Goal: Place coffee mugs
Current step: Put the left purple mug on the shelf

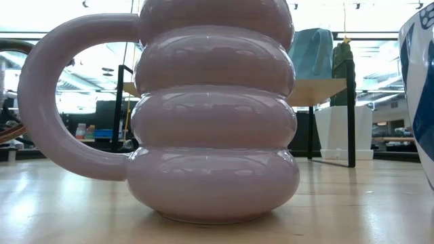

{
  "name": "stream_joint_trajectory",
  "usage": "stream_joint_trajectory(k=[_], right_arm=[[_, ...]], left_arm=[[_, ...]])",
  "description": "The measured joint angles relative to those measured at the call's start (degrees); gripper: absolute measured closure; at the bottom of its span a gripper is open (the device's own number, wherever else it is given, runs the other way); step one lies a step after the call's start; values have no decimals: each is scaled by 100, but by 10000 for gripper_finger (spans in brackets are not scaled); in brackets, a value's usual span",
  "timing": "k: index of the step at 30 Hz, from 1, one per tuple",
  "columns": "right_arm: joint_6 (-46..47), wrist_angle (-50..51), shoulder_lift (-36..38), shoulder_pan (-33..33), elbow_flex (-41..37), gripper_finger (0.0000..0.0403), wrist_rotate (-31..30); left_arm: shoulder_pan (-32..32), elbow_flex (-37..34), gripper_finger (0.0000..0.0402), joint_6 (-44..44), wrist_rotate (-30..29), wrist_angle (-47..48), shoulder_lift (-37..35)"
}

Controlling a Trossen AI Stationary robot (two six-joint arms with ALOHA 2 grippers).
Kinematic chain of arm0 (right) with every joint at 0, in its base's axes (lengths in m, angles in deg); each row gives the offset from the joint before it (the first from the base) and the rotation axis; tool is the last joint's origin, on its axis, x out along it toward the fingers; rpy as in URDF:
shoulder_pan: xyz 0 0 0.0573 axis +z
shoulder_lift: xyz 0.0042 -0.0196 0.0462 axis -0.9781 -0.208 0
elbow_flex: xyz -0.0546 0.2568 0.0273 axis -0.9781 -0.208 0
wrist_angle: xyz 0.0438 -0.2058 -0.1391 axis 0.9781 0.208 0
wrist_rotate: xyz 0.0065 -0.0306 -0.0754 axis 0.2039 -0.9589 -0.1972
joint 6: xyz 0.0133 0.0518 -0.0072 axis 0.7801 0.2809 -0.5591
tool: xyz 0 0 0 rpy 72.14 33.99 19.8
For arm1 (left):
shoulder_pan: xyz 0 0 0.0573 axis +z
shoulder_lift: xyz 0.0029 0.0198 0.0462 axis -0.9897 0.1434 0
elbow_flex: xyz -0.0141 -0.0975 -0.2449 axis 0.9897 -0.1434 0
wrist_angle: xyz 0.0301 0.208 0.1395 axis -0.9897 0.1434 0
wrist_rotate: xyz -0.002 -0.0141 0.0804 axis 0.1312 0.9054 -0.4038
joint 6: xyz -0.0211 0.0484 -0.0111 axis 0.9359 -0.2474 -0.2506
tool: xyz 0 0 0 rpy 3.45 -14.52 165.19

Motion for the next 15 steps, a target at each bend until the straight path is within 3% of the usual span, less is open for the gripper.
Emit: stream_joint_trajectory(k=[6, 15], right_arm=[[2, 0, 0, 0, 0, 370, 0], [105, 13, 0, -11, 0, 370, 0]], left_arm=[[545, 534, 347, -661, -327, 811, -601], [2356, 2192, 347, -3235, -656, 1761, -587]])
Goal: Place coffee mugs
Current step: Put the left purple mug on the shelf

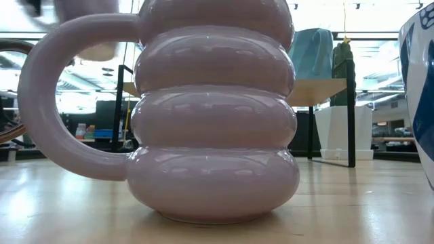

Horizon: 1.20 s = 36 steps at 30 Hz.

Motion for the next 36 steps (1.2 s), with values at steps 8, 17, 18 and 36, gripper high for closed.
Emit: stream_joint_trajectory(k=[8, 17, 18, 36], right_arm=[[13, 303, 54, -25, 28, 370, -30], [59, 345, 385, -333, 28, 370, -101], [110, 364, 448, -378, 40, 370, -174], [901, 2246, 1132, 147, 863, 370, -1878]], left_arm=[[1601, 880, 347, -2492, -9, -83, 9], [3160, 1371, 347, -4388, 575, -181, 383], [3289, 1433, 347, -4511, 654, -197, 493], [3859, 3706, 347, -5511, 729, 530, 2949]])
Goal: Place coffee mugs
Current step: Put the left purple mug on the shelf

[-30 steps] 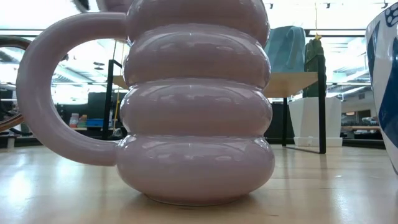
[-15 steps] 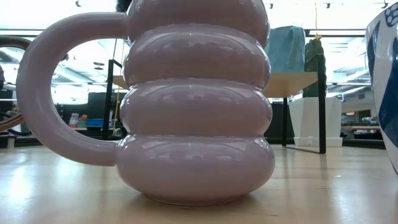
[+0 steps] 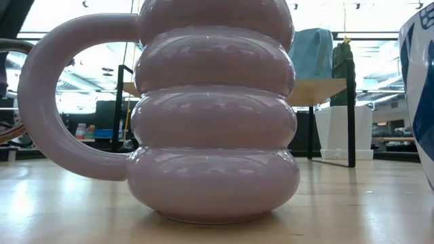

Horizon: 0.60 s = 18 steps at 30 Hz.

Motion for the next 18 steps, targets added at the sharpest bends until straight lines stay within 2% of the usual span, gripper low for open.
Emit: stream_joint_trajectory(k=[8, 18], right_arm=[[35, 219, 193, 357, -2, 370, -331], [15, 249, 342, 635, -2, 370, -334]], left_arm=[[4, 659, 347, -509, -79, -24, 536], [140, 676, 347, -861, -231, -491, 754]])
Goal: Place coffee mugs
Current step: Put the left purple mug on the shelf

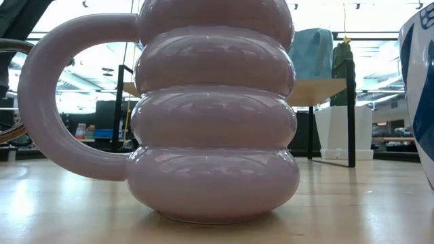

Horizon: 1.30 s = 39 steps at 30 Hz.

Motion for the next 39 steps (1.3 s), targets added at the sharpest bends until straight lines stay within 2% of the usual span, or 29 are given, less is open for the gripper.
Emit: stream_joint_trajectory(k=[13, 25, 33, 39], right_arm=[[16, 15, 1, 62, -2, 370, -52], [33, 66, -1, 64, -2, 370, -48], [33, 131, -1, 80, -4, 370, -44], [124, 284, -1, 176, -4, 370, -83]], left_arm=[[23, 0, 339, -296, -17, -333, 116], [12, 2, 291, -307, -11, -476, 112], [1, 2, 253, -433, 689, -485, 112], [-26, 2, 244, -392, 1323, -675, 110]])
